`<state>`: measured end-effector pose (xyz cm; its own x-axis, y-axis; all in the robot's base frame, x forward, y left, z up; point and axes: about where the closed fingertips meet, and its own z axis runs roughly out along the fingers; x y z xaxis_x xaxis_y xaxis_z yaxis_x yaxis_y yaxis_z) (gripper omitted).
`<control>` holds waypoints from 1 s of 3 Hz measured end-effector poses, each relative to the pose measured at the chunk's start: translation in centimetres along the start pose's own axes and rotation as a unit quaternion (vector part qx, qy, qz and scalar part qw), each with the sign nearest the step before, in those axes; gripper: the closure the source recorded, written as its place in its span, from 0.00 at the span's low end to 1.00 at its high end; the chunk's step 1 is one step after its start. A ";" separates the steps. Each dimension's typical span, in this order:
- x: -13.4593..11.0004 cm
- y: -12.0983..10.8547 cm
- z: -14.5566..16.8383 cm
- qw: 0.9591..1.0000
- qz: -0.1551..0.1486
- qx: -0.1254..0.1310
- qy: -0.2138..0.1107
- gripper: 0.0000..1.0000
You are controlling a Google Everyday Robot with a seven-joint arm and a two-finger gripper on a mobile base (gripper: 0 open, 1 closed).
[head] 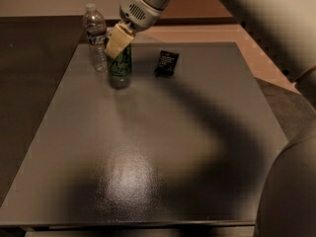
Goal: Move green can near water bottle
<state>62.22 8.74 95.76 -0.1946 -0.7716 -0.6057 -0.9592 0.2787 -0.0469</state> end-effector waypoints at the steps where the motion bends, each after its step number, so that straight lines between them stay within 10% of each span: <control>1: 0.4 -2.0 1.7 0.999 0.023 0.026 0.011 1.00; 3: 1.6 -4.2 3.8 0.996 0.025 0.084 0.014 0.59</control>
Offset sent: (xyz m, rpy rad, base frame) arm 0.0533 -0.0095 -0.0385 -0.0818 -0.0967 -0.2040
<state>66.73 8.52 92.04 -0.2493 -0.7697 -0.5877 -0.9007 0.4073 -0.1513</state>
